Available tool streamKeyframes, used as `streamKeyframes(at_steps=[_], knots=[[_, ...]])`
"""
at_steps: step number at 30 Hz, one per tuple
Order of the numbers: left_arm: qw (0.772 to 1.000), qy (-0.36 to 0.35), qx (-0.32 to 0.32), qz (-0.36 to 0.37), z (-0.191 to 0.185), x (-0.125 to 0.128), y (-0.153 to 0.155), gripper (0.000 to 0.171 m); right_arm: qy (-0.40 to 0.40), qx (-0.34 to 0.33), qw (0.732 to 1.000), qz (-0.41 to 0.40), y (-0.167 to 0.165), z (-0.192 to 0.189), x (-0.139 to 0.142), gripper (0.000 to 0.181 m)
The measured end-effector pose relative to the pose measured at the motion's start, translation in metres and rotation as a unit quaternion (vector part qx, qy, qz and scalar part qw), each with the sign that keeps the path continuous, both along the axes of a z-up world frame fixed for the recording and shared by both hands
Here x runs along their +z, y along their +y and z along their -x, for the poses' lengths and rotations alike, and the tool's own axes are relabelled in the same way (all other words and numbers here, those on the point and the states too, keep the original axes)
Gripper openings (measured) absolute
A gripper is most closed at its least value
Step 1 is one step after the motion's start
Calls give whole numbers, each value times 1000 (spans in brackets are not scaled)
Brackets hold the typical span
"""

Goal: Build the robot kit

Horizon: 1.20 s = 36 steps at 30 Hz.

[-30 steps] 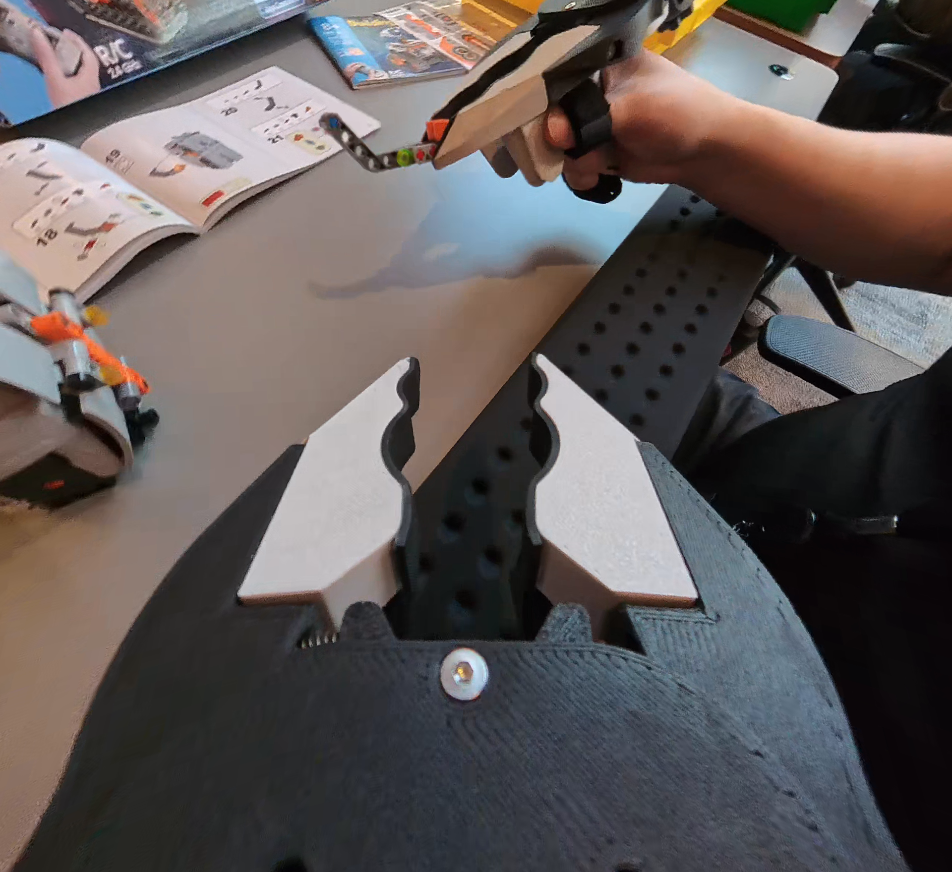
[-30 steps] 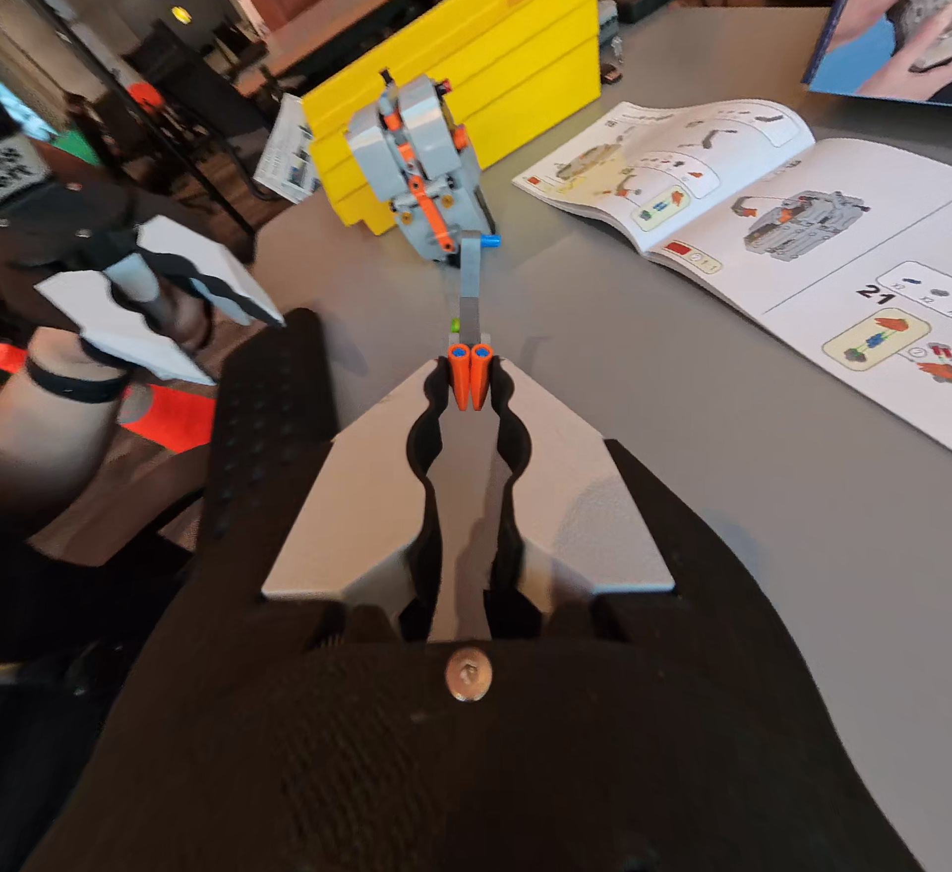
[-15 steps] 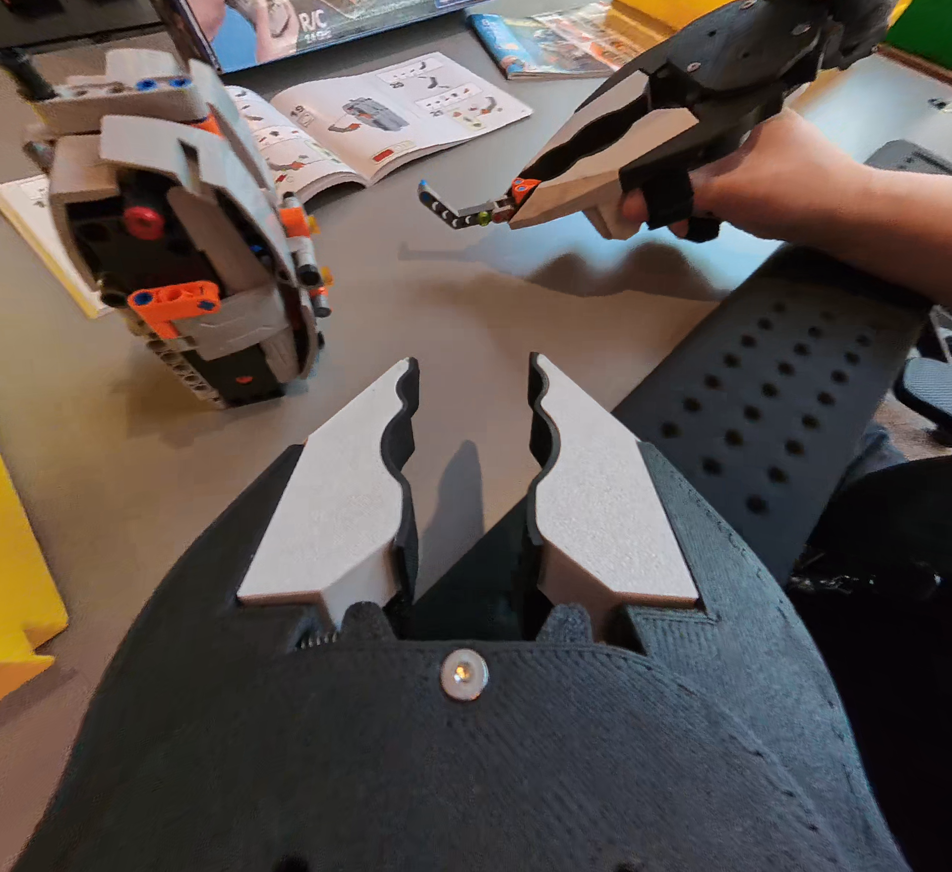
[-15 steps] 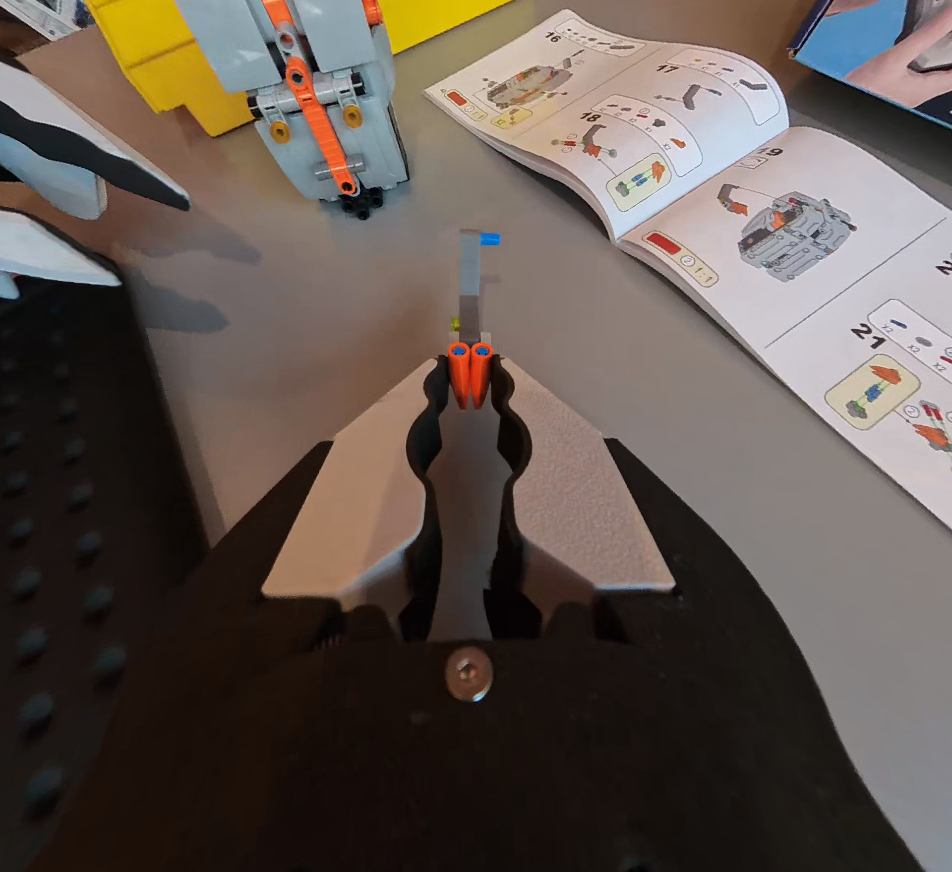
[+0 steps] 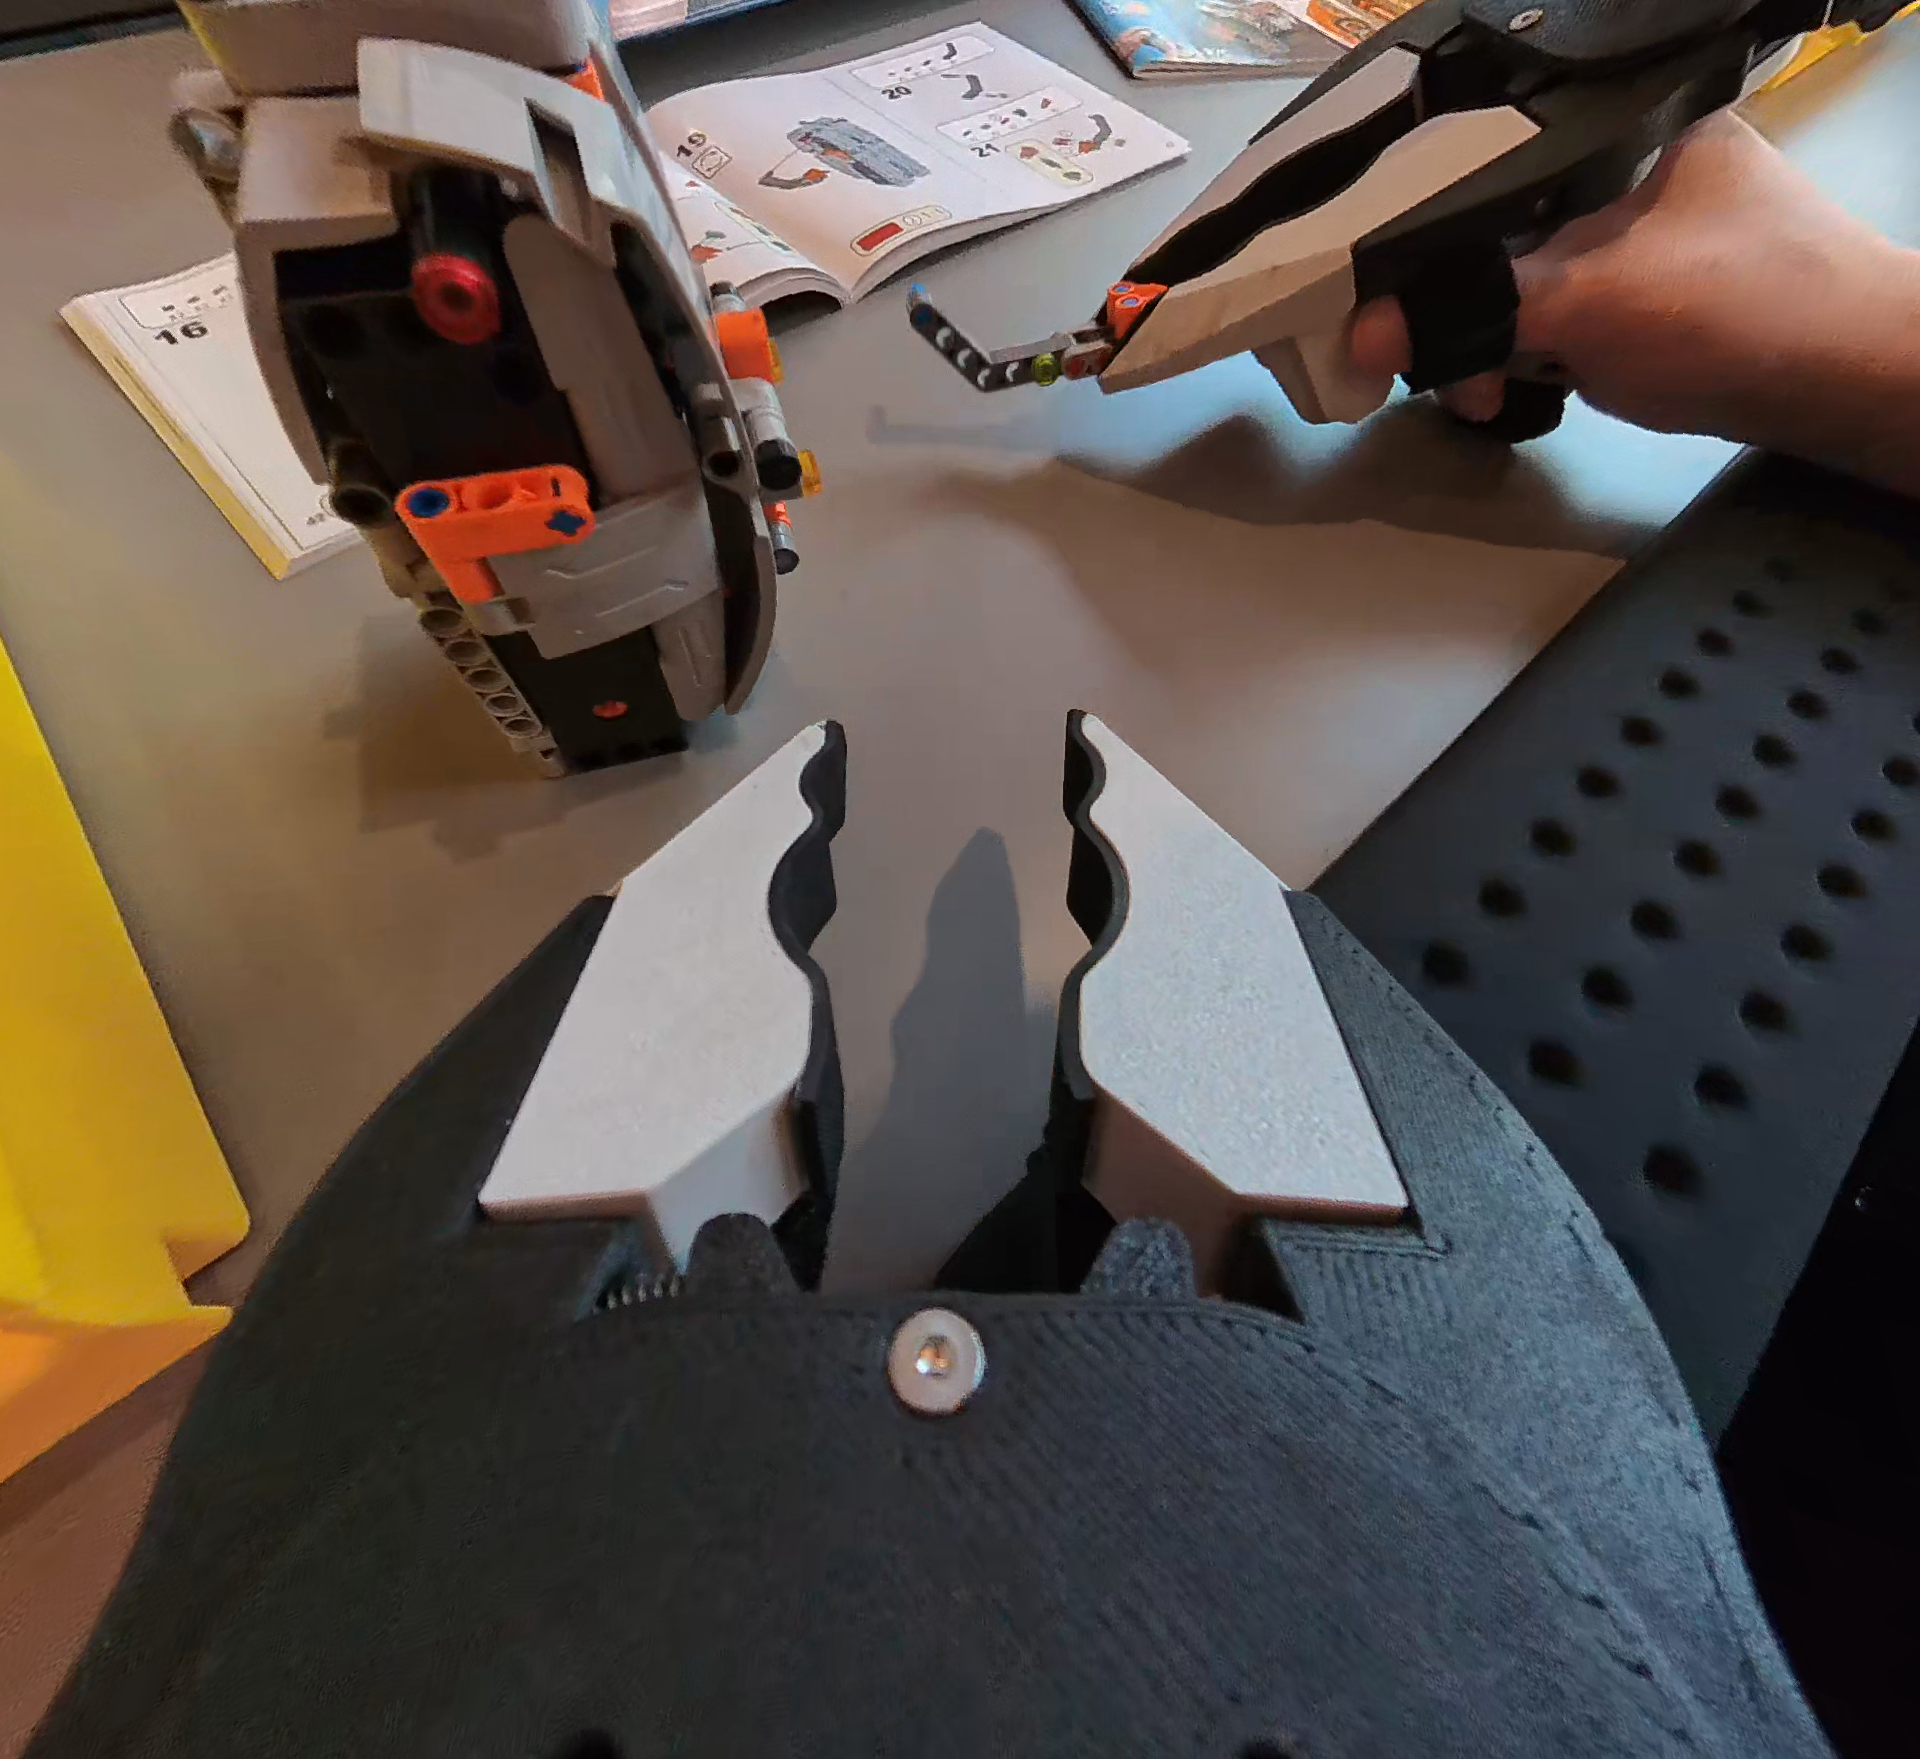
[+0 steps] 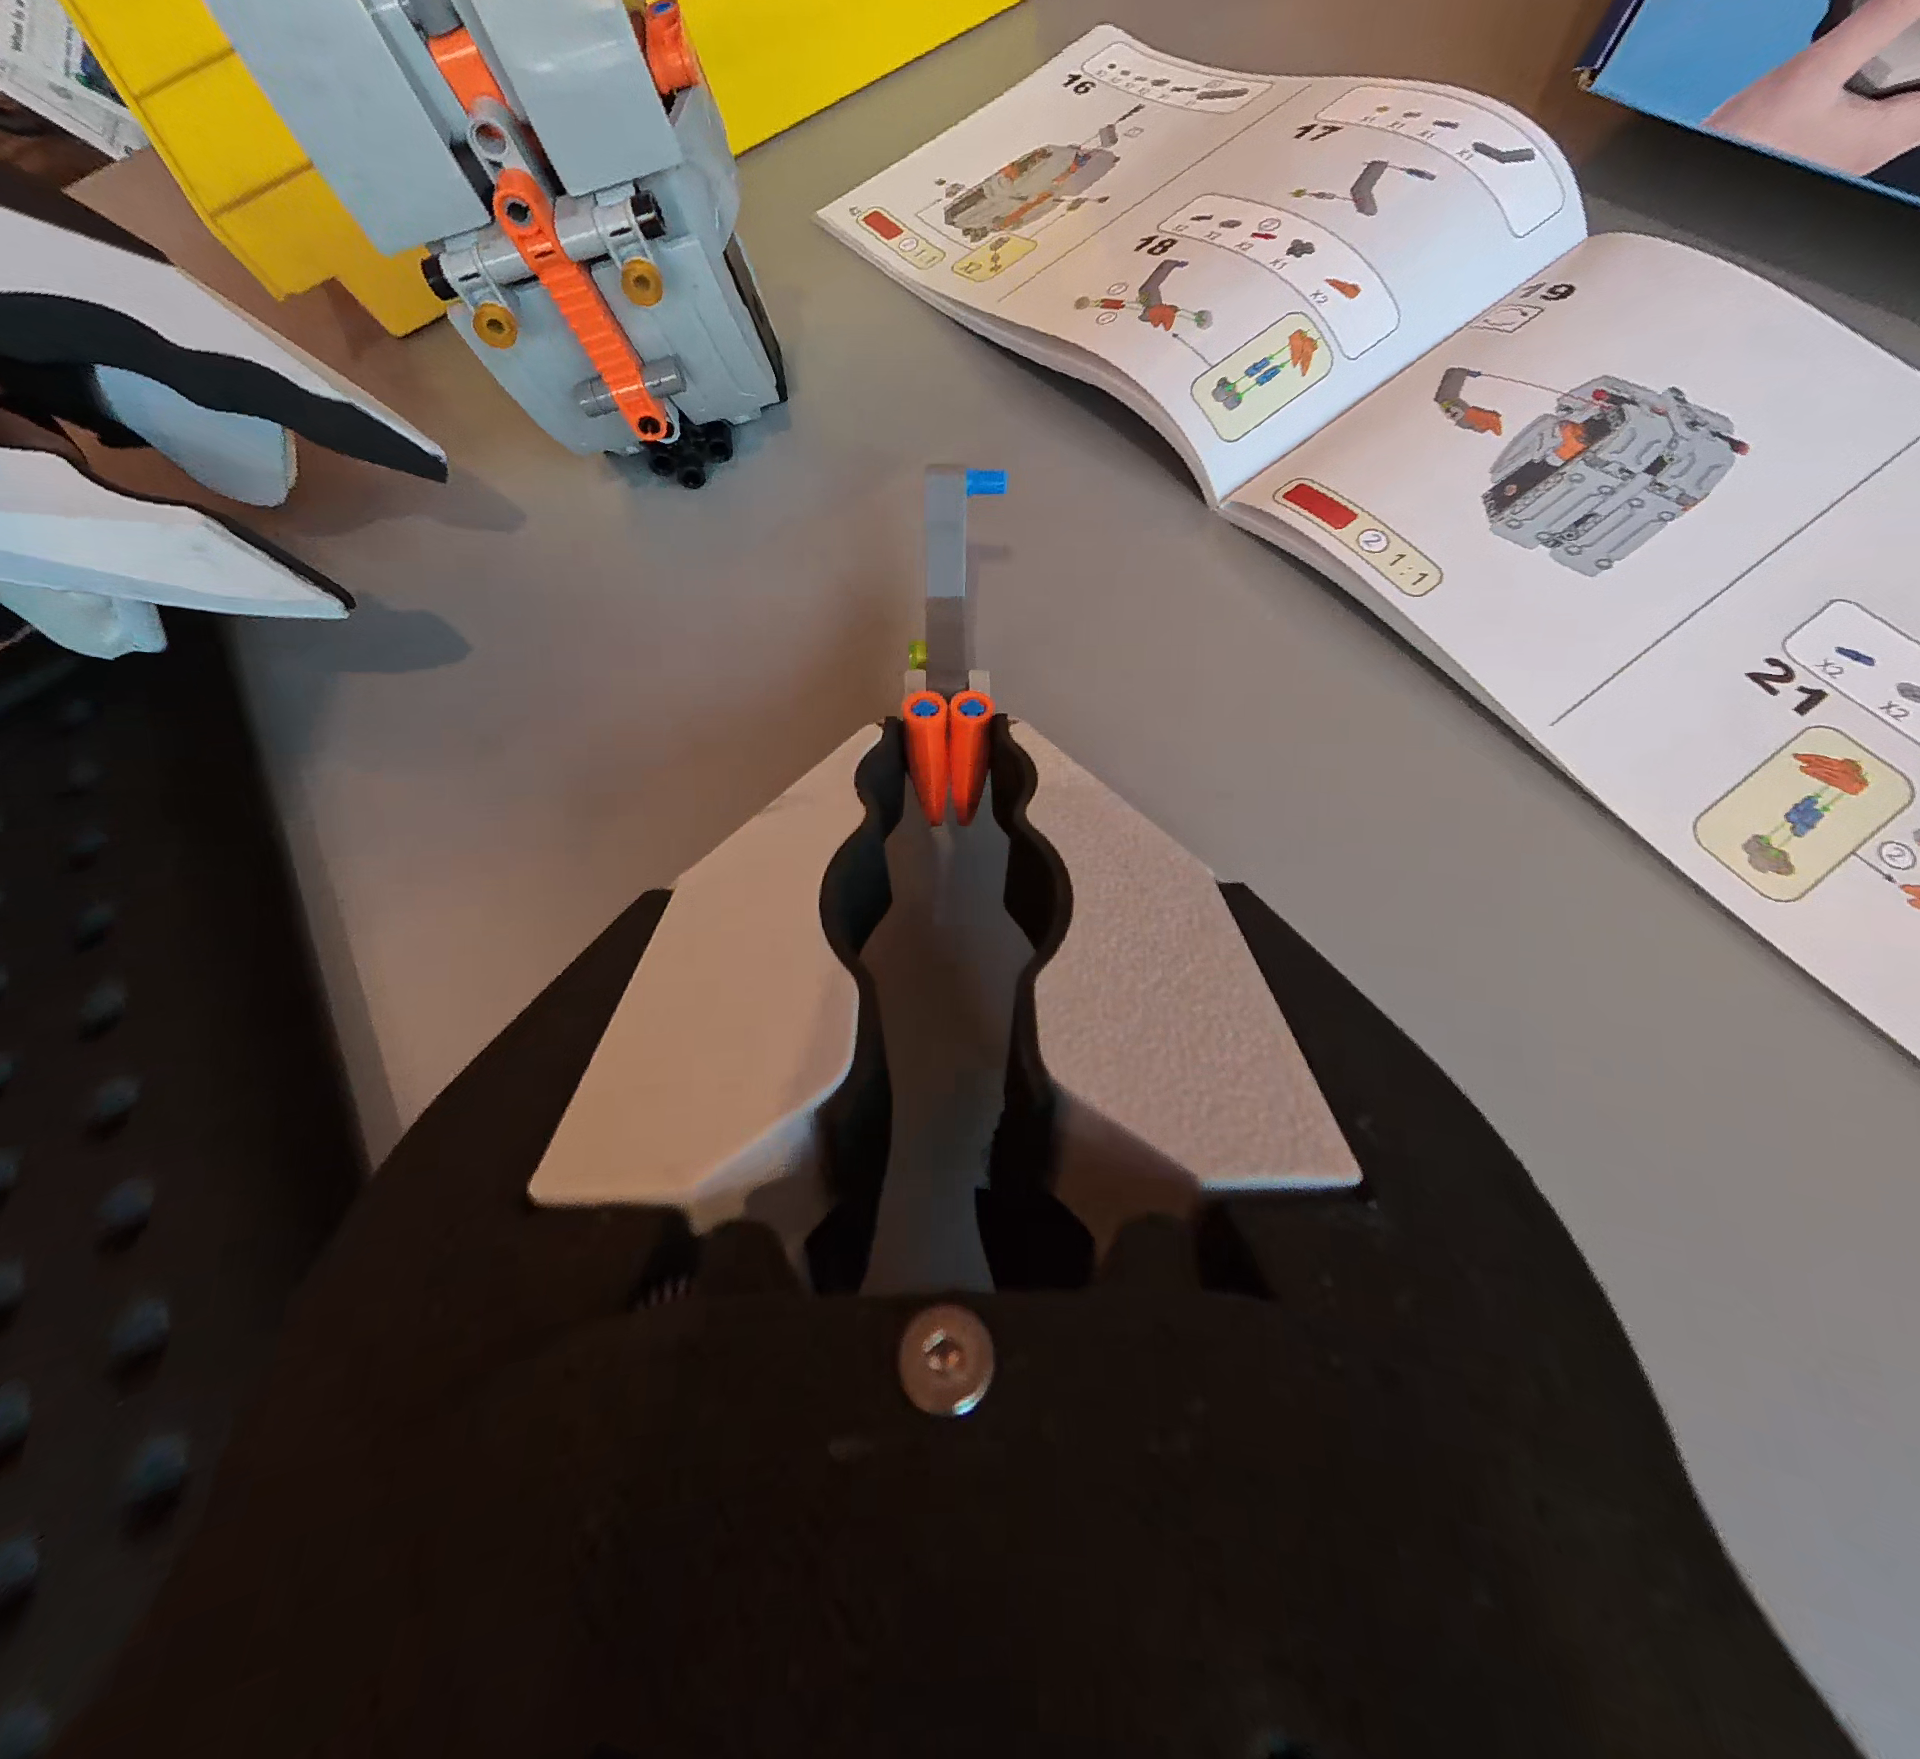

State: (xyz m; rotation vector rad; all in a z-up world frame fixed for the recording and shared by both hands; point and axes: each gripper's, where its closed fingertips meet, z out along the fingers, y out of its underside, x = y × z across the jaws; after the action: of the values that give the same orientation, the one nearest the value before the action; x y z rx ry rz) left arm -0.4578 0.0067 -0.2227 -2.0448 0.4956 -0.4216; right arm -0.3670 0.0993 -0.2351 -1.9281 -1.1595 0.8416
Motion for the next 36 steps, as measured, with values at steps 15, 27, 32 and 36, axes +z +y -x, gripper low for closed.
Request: streamKeyframes(at_steps=[15,27,32,36], knots=[[1000,-18,-13,5,-2,0,-1,42,4,-9,1000,8,6,2,0,16],[999,-23,-31,10,-7,-1,-5,39,42,-13,996,76,16,13,2,16],[999,-35,-39,12,-8,0,-8,39,57,-21,995,83,19,12,5,16],[999,-31,-40,11,-9,0,-9,39,59,-22,995,77,20,12,6,16]])
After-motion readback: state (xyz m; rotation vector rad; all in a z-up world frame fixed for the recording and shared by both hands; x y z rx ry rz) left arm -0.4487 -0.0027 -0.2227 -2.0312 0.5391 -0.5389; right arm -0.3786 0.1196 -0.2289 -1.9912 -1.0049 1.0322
